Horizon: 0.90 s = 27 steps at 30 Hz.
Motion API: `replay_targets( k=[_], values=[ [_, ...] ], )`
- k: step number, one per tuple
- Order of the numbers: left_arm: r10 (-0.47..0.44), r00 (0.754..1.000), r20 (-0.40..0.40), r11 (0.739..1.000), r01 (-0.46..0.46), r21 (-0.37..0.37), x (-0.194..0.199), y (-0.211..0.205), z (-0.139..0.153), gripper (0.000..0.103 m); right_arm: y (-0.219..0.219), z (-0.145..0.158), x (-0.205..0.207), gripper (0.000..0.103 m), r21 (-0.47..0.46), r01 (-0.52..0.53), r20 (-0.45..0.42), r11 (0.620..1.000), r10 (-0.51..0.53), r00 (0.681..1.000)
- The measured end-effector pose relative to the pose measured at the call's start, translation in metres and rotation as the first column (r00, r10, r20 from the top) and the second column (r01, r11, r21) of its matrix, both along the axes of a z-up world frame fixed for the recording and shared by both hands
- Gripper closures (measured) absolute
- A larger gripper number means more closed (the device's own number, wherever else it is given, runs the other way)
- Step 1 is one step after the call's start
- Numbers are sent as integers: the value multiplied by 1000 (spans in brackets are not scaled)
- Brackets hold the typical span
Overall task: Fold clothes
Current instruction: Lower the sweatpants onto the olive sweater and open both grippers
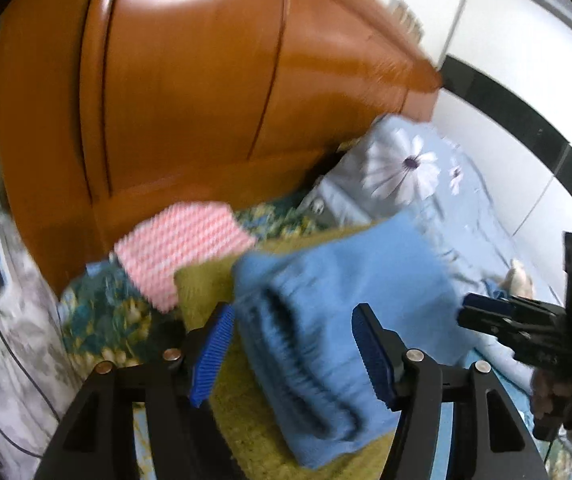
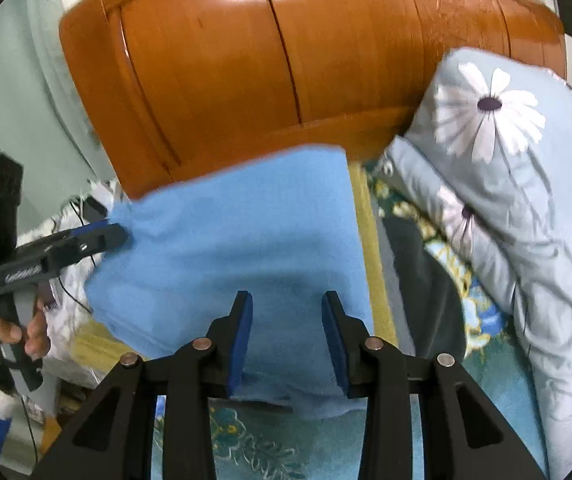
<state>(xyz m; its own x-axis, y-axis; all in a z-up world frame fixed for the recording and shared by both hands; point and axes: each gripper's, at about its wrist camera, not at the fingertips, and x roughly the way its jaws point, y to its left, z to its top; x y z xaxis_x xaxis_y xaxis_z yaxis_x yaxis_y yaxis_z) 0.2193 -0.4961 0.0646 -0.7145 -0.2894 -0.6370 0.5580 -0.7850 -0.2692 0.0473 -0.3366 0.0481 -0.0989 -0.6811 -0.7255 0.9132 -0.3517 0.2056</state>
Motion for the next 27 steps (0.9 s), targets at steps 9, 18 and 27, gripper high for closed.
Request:
replay_targets(
  k=[9,18,27],
  values=[
    [-55,995,79,998,57,-28,-36,12,-22,37,-46,2,-12,66,23,32,-10,999,-32,999],
    [-48,993,109,997,53,-50,-36,12,-49,37,-63,-23,-20,66,42,37,18,998,-37,999],
    [3,1000,18,999,-3,-37,-14,30,-22,37,-47,-2,-1,66,20,70,-19,997,-69,997]
  ],
)
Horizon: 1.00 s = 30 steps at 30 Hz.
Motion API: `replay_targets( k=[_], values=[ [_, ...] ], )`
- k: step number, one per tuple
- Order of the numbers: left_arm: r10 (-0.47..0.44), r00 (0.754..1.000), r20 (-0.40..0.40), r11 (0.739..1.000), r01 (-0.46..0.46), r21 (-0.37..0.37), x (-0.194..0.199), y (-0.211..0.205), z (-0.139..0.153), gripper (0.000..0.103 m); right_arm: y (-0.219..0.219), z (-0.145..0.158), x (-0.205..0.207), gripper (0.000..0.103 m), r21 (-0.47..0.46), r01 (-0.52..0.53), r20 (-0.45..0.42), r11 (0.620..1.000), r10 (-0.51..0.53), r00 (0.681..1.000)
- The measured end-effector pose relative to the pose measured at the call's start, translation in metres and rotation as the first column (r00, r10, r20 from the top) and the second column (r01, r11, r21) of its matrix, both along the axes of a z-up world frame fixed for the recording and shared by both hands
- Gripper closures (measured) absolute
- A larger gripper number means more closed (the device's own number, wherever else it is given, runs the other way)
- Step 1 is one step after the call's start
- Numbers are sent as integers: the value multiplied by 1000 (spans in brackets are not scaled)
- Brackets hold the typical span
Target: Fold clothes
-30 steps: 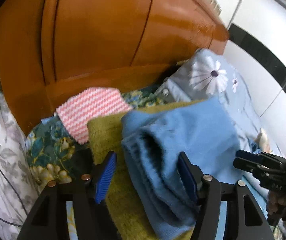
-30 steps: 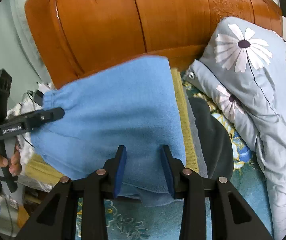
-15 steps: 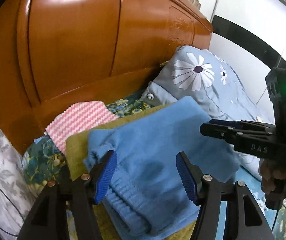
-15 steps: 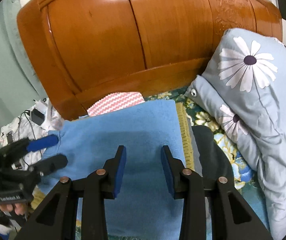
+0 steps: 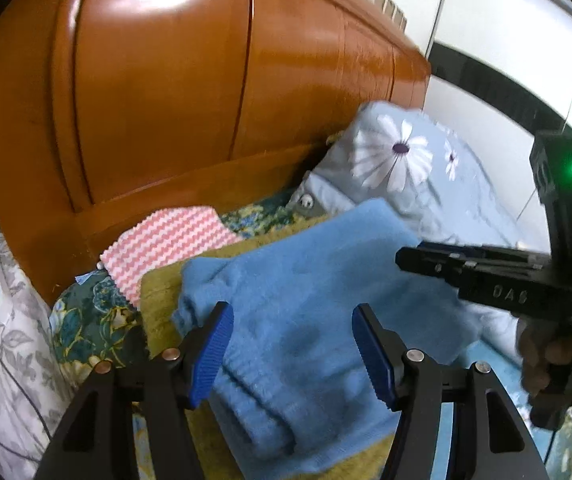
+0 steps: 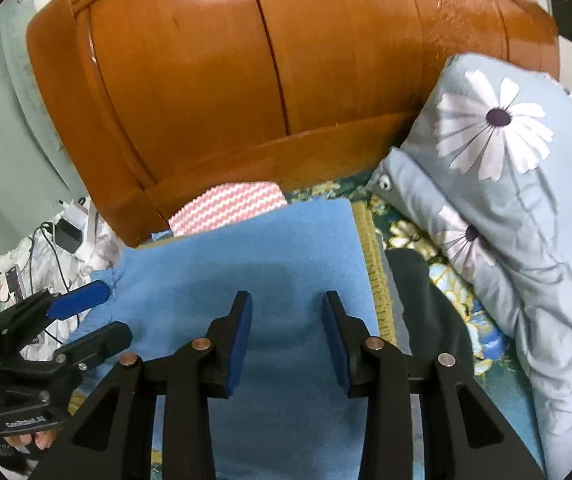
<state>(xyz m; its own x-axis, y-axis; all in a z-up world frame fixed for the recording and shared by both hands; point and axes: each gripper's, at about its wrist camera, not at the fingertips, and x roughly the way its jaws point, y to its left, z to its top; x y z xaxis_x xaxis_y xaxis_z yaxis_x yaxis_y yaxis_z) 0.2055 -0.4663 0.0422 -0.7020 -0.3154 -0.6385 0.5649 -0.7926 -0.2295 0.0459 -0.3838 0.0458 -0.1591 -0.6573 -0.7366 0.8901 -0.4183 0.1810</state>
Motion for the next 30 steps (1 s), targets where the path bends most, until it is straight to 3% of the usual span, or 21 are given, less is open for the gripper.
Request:
replay_targets(
  k=[2,5,8,15,18,22,26,28,30],
  values=[
    [20,1000,-18,1000,-20,-5,11,14,5,35,10,8,8,65,-21,8,-10,1000,-8,1000],
    [29,999,-40,1000,-30,-7,21,35,7,29,33,9,24,53,-52,22,-4,998,-22,1000],
    [51,997,-52,999,-51,-14,32,59,6,22,53,3,40,53,-45,36,-28,998,-37,999],
    [102,995,-12,994,-101,32,42,94,-15,16,92,-21,59,43,-27,111,-30,993,-112,993],
    [106,994,1,993,-106,48,39,101,-27,1,99,-28,63,42,-8,126,-32,992,-126,992],
    [111,994,22,993,-112,48,34,111,-40,0,103,-35,67,42,29,121,-54,992,-120,991],
    [122,993,5,987,-122,107,33,113,-54,0,106,-44,67,40,48,114,-54,992,-111,992],
    [139,990,3,984,-139,114,37,114,-58,0,107,-46,66,27,53,118,-60,992,-114,992],
    [160,987,15,980,-160,116,38,113,-63,0,109,-49,65,26,53,123,-61,991,-120,991]
  ],
)
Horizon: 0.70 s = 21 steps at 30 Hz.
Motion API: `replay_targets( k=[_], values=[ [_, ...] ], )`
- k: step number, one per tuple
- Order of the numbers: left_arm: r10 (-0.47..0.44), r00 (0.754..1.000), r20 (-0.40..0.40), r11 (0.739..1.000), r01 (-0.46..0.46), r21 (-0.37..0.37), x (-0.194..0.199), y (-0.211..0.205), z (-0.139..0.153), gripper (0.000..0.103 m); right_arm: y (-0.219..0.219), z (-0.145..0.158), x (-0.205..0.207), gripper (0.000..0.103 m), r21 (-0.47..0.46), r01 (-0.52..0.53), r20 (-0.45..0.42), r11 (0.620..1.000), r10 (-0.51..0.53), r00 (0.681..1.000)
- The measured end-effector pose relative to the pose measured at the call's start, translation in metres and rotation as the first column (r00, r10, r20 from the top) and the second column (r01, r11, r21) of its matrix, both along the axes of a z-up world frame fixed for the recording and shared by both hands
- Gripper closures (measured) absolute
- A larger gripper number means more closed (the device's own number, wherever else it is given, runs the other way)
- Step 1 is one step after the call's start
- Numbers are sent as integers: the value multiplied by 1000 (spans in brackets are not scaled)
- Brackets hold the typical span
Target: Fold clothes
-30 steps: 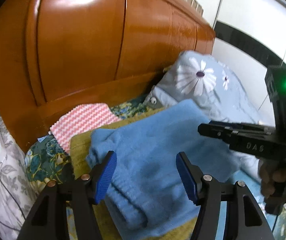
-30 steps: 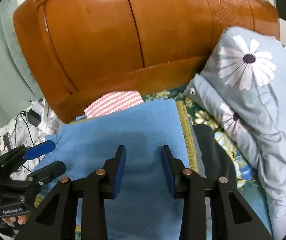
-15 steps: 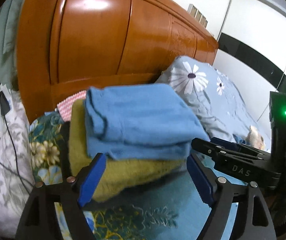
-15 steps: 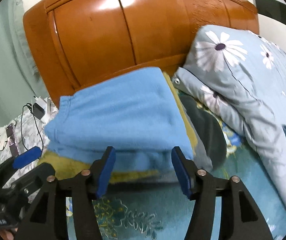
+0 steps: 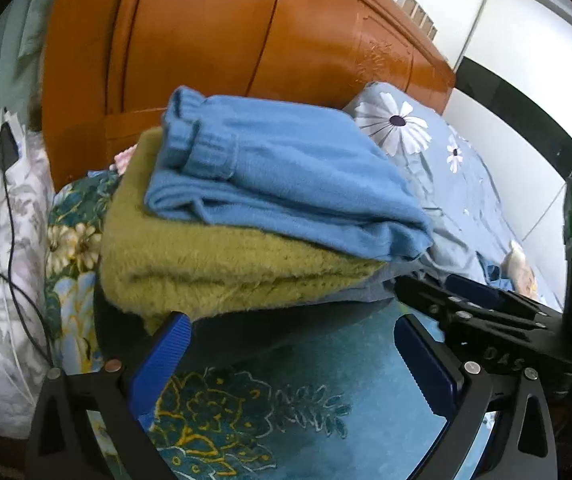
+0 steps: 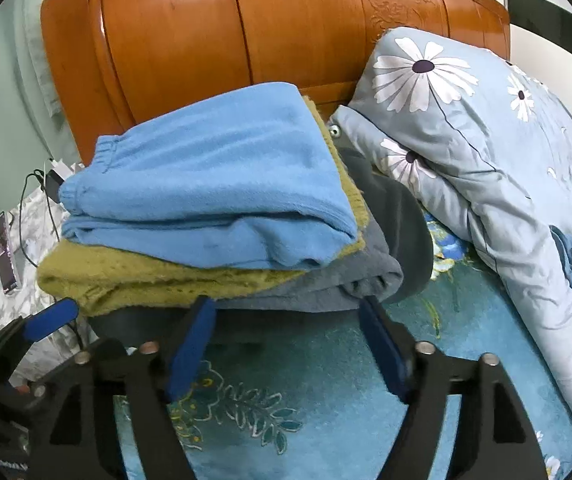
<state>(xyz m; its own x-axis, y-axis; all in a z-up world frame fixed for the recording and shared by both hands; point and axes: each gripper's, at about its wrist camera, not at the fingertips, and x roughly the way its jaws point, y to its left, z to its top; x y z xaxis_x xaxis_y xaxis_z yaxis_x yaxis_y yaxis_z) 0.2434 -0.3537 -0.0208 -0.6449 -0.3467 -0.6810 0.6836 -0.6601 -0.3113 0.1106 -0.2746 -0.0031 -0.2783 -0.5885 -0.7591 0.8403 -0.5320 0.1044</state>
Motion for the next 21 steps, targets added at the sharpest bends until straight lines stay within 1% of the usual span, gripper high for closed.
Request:
replay_targets(
  k=[3,4,5,6,7,11,15,17,19,21],
  values=[
    [37,999,-3,999,-37,-9,4,0,-2,0,1,-2,-1,26,3,3,0,1000,-3,1000],
    [48,999,-7,999,-48,-13,6,0,-2,0,0,-3,-2,24,5,5,-3,1000,-4,1000],
    [60,998,-11,998,-60,-17,8,0,-2,0,0,-4,-2,21,6,5,-5,1000,-5,1000],
    [68,998,-10,997,-68,-24,8,-1,-2,0,0,-5,-3,12,6,5,-4,1000,-5,1000],
    [75,997,-8,997,-75,-31,8,-2,-1,0,0,-5,-3,7,2,6,-5,1000,-6,1000],
    [90,996,22,994,-88,-62,3,-3,1,0,0,-5,-2,6,0,3,-13,1000,-3,1000],
    [114,992,62,987,-106,-122,-1,3,2,0,0,-6,-2,5,8,9,-25,1000,-9,1000],
    [131,988,84,983,-118,-140,-3,3,2,0,1,-6,-2,4,13,18,-32,1000,-18,999],
    [145,985,96,980,-130,-151,-3,3,2,0,2,-6,-3,0,17,26,-37,1000,-25,999],
    [158,981,114,976,-137,-167,-4,4,2,0,3,-6,-4,0,17,28,-38,999,-28,999]
  ],
)
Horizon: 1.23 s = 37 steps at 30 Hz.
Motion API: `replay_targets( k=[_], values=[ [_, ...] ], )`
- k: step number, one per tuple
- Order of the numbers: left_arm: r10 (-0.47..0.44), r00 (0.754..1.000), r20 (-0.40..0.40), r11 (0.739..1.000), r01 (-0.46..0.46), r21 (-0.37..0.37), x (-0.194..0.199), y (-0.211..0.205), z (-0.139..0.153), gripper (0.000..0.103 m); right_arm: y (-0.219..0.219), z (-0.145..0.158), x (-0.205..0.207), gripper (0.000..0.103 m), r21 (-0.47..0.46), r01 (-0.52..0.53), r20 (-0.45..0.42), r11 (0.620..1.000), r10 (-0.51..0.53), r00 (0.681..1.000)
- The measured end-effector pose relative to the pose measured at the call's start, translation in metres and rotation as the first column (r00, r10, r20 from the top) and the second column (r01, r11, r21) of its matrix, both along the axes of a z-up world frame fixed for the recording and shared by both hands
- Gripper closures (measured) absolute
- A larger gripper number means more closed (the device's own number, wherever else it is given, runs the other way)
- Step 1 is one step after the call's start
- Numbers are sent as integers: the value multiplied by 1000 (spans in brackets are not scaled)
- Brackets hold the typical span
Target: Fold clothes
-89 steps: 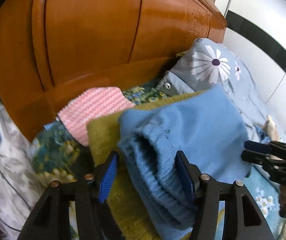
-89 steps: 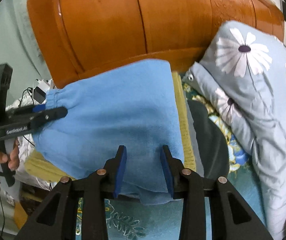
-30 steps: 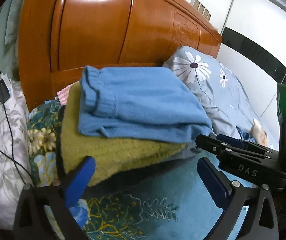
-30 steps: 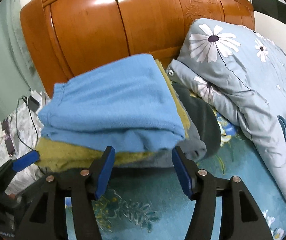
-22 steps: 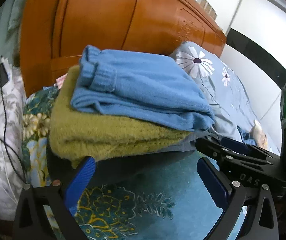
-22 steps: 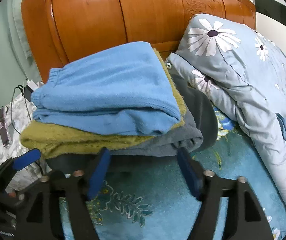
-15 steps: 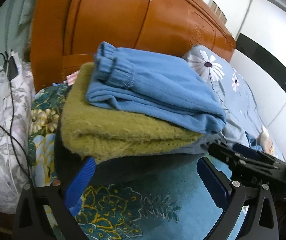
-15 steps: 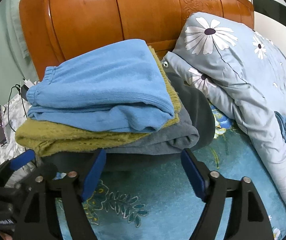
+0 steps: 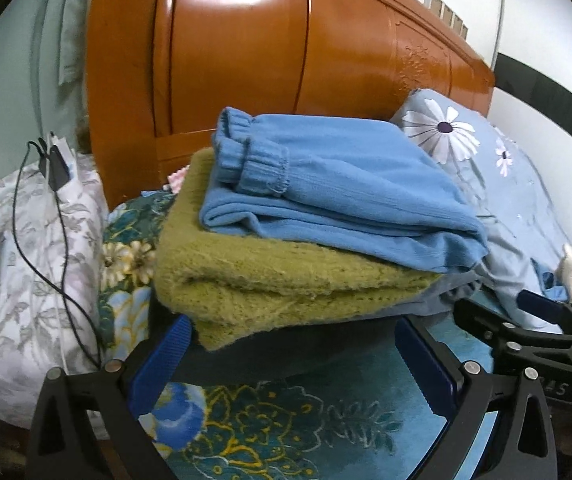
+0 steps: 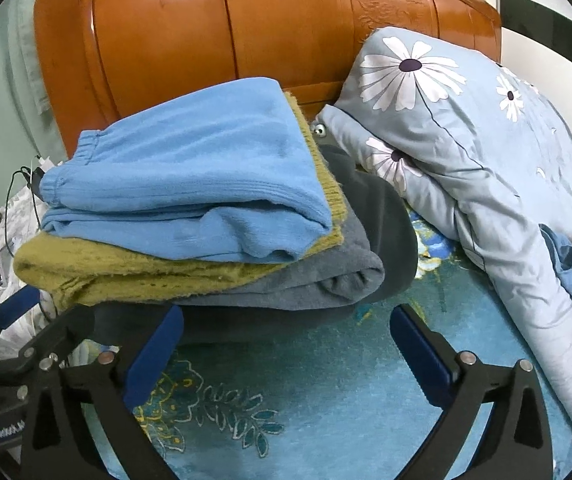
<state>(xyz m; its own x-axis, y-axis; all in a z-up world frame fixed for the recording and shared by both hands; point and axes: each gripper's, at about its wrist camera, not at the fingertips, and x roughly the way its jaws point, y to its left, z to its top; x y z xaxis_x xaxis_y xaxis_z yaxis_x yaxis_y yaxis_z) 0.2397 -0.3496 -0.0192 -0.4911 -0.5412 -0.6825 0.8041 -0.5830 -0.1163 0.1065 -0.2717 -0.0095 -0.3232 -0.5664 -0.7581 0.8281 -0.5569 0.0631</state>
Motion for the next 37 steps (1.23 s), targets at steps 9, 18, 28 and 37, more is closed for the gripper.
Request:
replay_targets(
  k=[9,18,28,37],
  values=[
    [9,999,45,1000,-9,13,-5,-7,-9,0,1,1,-1,0,24,7,-49,1000,-6,999],
    [9,998,57,1000,-9,7,-9,-12,-8,0,-2,5,-2,0,40,9,-55,999,-7,998],
    [13,998,62,1000,-14,15,-11,-13,-6,0,0,11,-4,0,35,20,-53,999,-18,998],
    [20,998,61,999,-22,27,-11,-14,-5,0,-1,12,-3,0,38,12,-49,999,-10,999]
  ],
)
